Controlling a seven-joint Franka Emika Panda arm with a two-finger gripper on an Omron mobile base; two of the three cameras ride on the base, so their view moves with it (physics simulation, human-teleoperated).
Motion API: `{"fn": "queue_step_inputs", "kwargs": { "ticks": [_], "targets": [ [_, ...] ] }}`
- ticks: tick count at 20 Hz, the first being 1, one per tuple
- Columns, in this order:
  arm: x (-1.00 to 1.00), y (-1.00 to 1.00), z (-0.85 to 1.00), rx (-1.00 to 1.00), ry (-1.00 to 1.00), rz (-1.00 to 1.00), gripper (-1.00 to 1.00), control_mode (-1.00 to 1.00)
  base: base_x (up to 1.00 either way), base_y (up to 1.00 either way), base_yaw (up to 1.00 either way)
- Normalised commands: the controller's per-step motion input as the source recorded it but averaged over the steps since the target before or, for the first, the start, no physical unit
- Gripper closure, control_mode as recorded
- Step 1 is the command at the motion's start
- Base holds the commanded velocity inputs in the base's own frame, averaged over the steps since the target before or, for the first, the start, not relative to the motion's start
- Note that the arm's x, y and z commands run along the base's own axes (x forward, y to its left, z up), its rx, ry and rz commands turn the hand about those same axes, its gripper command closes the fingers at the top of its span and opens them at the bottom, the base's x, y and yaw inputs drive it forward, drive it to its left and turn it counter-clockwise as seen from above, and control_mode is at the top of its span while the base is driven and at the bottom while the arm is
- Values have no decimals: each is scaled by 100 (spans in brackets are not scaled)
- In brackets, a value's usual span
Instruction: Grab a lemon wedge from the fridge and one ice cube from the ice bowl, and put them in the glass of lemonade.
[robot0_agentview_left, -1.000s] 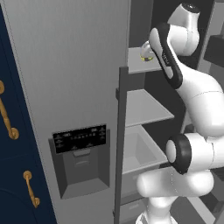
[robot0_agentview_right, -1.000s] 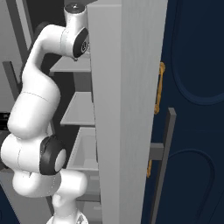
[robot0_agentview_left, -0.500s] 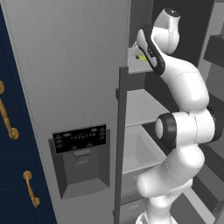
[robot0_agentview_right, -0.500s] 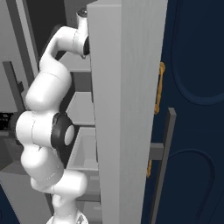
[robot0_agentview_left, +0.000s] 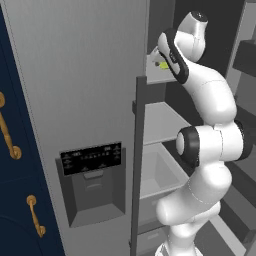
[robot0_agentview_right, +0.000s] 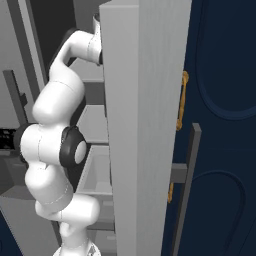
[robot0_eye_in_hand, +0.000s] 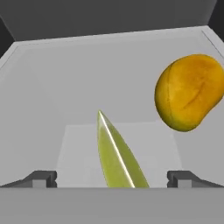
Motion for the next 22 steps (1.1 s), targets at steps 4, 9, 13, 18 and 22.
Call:
{"fn": "queue_step_inputs", "kwargs": {
  "ticks": [4, 9, 13, 18, 22],
  "targets": [
    [30, 0, -33, 0, 0, 0, -100, -100, 0, 0, 0],
    [3, 14, 0, 0, -7, 2, -100, -100, 0, 0, 0],
    [-2, 41, 13, -1, -5, 9, -100, -100, 0, 0, 0],
    [0, 5, 0, 0, 0, 1, -100, -100, 0, 0, 0],
    [7, 0, -14, 0, 0, 0, -100, -100, 0, 0, 0]
  ]
}}
